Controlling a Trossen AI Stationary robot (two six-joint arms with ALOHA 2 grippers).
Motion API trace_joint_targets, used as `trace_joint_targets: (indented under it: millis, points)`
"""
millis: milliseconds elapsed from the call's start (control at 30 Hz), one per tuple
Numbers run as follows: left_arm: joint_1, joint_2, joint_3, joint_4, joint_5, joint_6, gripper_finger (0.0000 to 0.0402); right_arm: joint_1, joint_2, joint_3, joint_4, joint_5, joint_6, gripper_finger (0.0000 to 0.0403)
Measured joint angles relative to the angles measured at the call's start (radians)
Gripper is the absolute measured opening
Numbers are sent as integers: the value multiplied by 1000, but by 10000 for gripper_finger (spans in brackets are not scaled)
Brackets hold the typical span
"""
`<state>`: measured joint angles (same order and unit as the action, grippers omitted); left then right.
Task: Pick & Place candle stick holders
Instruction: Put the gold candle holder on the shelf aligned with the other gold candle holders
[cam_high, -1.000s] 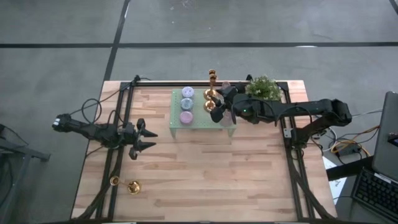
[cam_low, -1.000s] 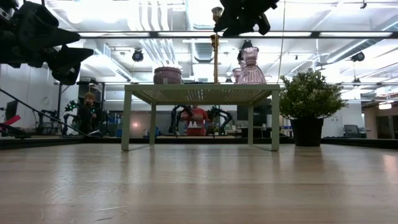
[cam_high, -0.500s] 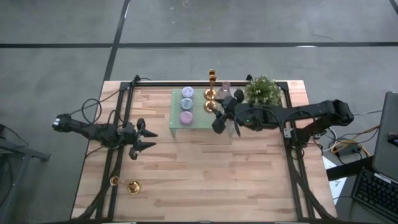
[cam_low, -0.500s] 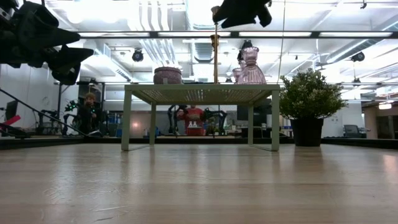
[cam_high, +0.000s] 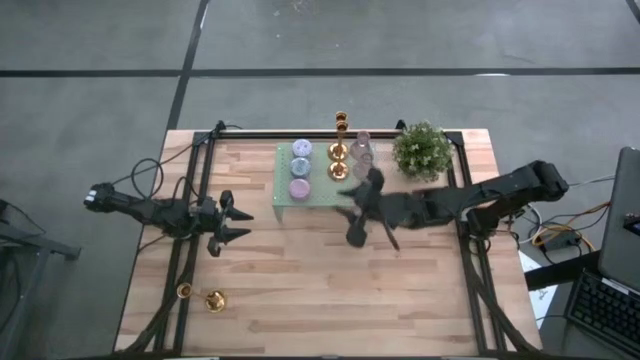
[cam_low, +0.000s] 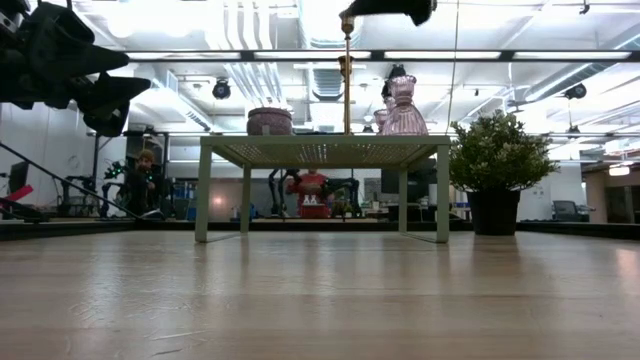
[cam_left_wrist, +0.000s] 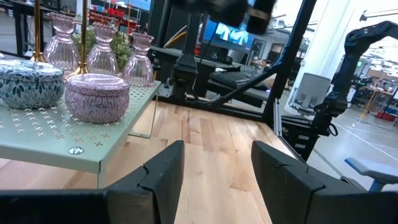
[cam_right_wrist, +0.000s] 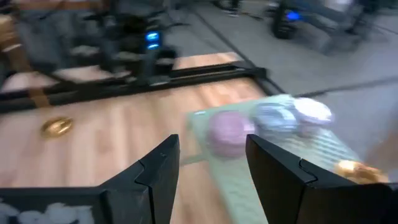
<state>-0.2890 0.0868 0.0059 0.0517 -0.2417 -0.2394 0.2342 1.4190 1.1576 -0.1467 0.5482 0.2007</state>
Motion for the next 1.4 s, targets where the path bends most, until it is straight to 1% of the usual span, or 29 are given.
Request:
trace_joint_targets:
  millis: [67,233,367,433,533,667,733,800,933,967,1100,1200,1333,1400]
  points:
    - [0,0,0,0,0,0,193,33,33,0,47,-26,-35,180]
    - [0,0,0,0,0,0,193,116,121,0,185,-38,-125,176]
    - [0,1,0,0,0,0,193,162,211,0,333,-137,-181,172]
    - [0,1,0,0,0,0,193,175,248,0,388,-149,-193,170]
    - [0,1,0,0,0,0,193,181,284,13,393,-146,-201,167]
    - [0,1,0,0,0,0,193,180,288,12,377,-129,-204,154]
    - [0,1,0,0,0,0,193,180,267,10,347,-129,-205,137]
    - [0,1,0,0,0,0,193,182,228,4,297,-129,-205,111]
    - [0,1,0,0,0,0,193,182,137,-18,197,-127,-172,31]
    - [0,1,0,0,0,0,193,183,117,-33,184,-127,-167,21]
    - [0,2,0,0,0,0,193,196,39,-121,171,-133,-134,10]
    - [0,2,0,0,0,0,193,215,-34,-210,175,-175,-132,8]
    - [0,2,0,2,-1,0,193,233,-138,-338,203,-180,-100,8]
    - [0,2,0,11,-29,-16,193,233,-196,-396,218,-174,-78,8]
